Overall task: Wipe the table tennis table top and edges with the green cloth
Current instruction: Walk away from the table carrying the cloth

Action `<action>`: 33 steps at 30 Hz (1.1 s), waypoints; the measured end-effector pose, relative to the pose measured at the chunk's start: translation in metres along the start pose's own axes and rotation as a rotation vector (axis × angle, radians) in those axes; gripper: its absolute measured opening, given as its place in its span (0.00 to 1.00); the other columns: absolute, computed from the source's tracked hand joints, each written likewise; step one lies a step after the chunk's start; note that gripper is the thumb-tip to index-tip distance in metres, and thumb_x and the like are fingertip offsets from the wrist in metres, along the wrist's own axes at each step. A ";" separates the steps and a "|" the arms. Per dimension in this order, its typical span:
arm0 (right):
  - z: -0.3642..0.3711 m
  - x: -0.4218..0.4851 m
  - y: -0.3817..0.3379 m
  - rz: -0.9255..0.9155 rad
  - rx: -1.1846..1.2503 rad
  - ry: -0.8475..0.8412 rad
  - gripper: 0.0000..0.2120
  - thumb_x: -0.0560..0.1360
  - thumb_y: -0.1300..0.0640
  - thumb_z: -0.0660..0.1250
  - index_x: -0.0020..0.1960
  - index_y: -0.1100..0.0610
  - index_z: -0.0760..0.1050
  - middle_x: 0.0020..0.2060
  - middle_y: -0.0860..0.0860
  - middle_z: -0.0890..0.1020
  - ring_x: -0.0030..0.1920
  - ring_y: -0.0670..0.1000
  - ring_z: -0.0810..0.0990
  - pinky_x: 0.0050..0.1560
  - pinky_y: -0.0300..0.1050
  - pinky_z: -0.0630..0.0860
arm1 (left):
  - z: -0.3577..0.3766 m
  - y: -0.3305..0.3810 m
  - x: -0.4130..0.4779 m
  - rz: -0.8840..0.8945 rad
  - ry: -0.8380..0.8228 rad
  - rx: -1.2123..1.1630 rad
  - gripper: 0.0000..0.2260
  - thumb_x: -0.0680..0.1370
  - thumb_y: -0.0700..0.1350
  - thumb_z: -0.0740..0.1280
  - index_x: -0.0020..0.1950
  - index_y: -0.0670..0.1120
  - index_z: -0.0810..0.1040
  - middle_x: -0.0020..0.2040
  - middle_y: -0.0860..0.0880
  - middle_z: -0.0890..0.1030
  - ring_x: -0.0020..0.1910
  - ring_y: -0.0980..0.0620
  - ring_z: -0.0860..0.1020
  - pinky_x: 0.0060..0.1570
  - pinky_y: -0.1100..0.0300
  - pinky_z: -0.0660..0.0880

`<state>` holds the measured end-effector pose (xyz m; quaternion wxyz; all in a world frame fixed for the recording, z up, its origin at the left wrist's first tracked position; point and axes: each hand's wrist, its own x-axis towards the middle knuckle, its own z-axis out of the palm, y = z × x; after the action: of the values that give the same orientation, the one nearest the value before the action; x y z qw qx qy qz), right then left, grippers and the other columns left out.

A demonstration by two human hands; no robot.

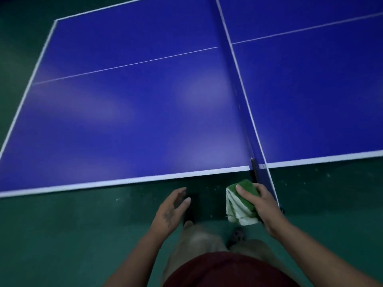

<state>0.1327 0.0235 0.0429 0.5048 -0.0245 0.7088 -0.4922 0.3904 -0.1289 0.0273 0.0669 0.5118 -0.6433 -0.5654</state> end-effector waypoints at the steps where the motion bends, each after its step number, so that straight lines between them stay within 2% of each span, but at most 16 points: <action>1: -0.002 -0.003 0.000 0.001 -0.021 -0.027 0.39 0.59 0.39 0.89 0.63 0.54 0.80 0.56 0.54 0.88 0.54 0.57 0.89 0.60 0.59 0.85 | 0.000 -0.001 -0.015 -0.001 0.051 -0.047 0.16 0.83 0.48 0.74 0.70 0.55 0.79 0.68 0.58 0.82 0.69 0.62 0.79 0.66 0.68 0.75; 3: 0.000 -0.011 -0.001 0.002 -0.053 -0.074 0.38 0.59 0.40 0.84 0.63 0.55 0.79 0.57 0.56 0.88 0.55 0.58 0.88 0.61 0.59 0.84 | 0.000 -0.003 -0.045 -0.003 0.141 -0.131 0.16 0.83 0.45 0.74 0.71 0.53 0.80 0.68 0.54 0.83 0.68 0.58 0.81 0.68 0.63 0.77; 7: 0.023 -0.029 -0.006 -0.029 -0.172 -0.192 0.35 0.60 0.43 0.83 0.63 0.54 0.78 0.56 0.54 0.87 0.51 0.55 0.89 0.49 0.50 0.83 | -0.005 -0.011 -0.102 -0.025 0.269 -0.231 0.17 0.83 0.43 0.73 0.71 0.54 0.79 0.67 0.53 0.83 0.66 0.60 0.81 0.65 0.64 0.78; 10: 0.048 -0.044 -0.008 -0.101 -0.301 -0.267 0.35 0.59 0.43 0.84 0.61 0.52 0.79 0.54 0.51 0.87 0.45 0.47 0.89 0.40 0.39 0.82 | -0.011 -0.026 -0.139 -0.045 0.398 -0.314 0.17 0.83 0.42 0.73 0.71 0.53 0.79 0.66 0.53 0.84 0.64 0.61 0.82 0.63 0.66 0.78; 13: 0.073 -0.058 -0.008 -0.166 -0.400 -0.322 0.34 0.58 0.42 0.84 0.61 0.51 0.80 0.54 0.49 0.87 0.43 0.42 0.88 0.37 0.33 0.79 | -0.020 -0.046 -0.174 -0.067 0.508 -0.366 0.17 0.83 0.44 0.73 0.72 0.54 0.79 0.65 0.55 0.84 0.65 0.61 0.81 0.64 0.68 0.76; 16: 0.098 -0.072 -0.004 -0.202 -0.468 -0.369 0.35 0.58 0.41 0.84 0.62 0.50 0.79 0.55 0.49 0.87 0.44 0.44 0.89 0.40 0.38 0.81 | -0.033 -0.071 -0.207 -0.105 0.613 -0.439 0.17 0.83 0.44 0.72 0.71 0.55 0.79 0.65 0.56 0.85 0.65 0.61 0.81 0.68 0.61 0.76; 18: 0.116 -0.081 0.002 -0.215 -0.516 -0.400 0.35 0.60 0.42 0.85 0.62 0.49 0.77 0.57 0.50 0.86 0.44 0.46 0.89 0.39 0.41 0.83 | -0.043 -0.090 -0.228 -0.136 0.665 -0.487 0.16 0.83 0.45 0.72 0.71 0.55 0.79 0.66 0.56 0.85 0.65 0.62 0.81 0.70 0.56 0.75; 21: 0.150 -0.098 0.017 -0.232 -0.588 -0.431 0.35 0.61 0.42 0.85 0.63 0.48 0.75 0.58 0.50 0.84 0.46 0.52 0.90 0.41 0.49 0.87 | -0.062 -0.116 -0.260 -0.179 0.730 -0.541 0.16 0.83 0.45 0.72 0.70 0.55 0.79 0.65 0.56 0.85 0.65 0.63 0.81 0.71 0.54 0.75; 24: 0.191 -0.119 0.039 -0.256 -0.642 -0.449 0.37 0.61 0.41 0.85 0.64 0.49 0.73 0.59 0.50 0.83 0.53 0.54 0.88 0.54 0.58 0.87 | -0.087 -0.138 -0.294 -0.193 0.783 -0.574 0.16 0.83 0.45 0.72 0.71 0.56 0.79 0.66 0.56 0.85 0.65 0.63 0.81 0.71 0.55 0.75; 27: 0.238 -0.145 0.063 -0.301 -0.680 -0.477 0.37 0.60 0.41 0.86 0.62 0.48 0.74 0.58 0.49 0.83 0.53 0.53 0.87 0.55 0.59 0.86 | -0.118 -0.163 -0.330 -0.202 0.843 -0.605 0.17 0.83 0.43 0.72 0.72 0.52 0.78 0.66 0.54 0.84 0.64 0.63 0.82 0.68 0.60 0.75; 30: 0.288 -0.170 0.086 -0.397 -0.705 -0.496 0.34 0.60 0.39 0.85 0.60 0.45 0.75 0.57 0.47 0.85 0.54 0.50 0.87 0.56 0.58 0.85 | -0.152 -0.188 -0.366 -0.206 0.928 -0.634 0.18 0.83 0.39 0.72 0.72 0.48 0.79 0.65 0.51 0.85 0.63 0.63 0.82 0.60 0.71 0.76; 33: 0.341 -0.191 0.106 -0.450 -0.705 -0.533 0.31 0.61 0.39 0.85 0.59 0.45 0.76 0.56 0.47 0.85 0.54 0.51 0.87 0.57 0.61 0.85 | -0.187 -0.211 -0.397 -0.207 1.012 -0.666 0.17 0.82 0.38 0.72 0.71 0.47 0.79 0.64 0.49 0.86 0.61 0.61 0.83 0.59 0.71 0.76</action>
<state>0.5276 -0.0499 0.0964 0.5105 -0.4712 0.6555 -0.2960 0.8229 0.0740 0.1208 0.4651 0.7282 -0.2675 -0.4265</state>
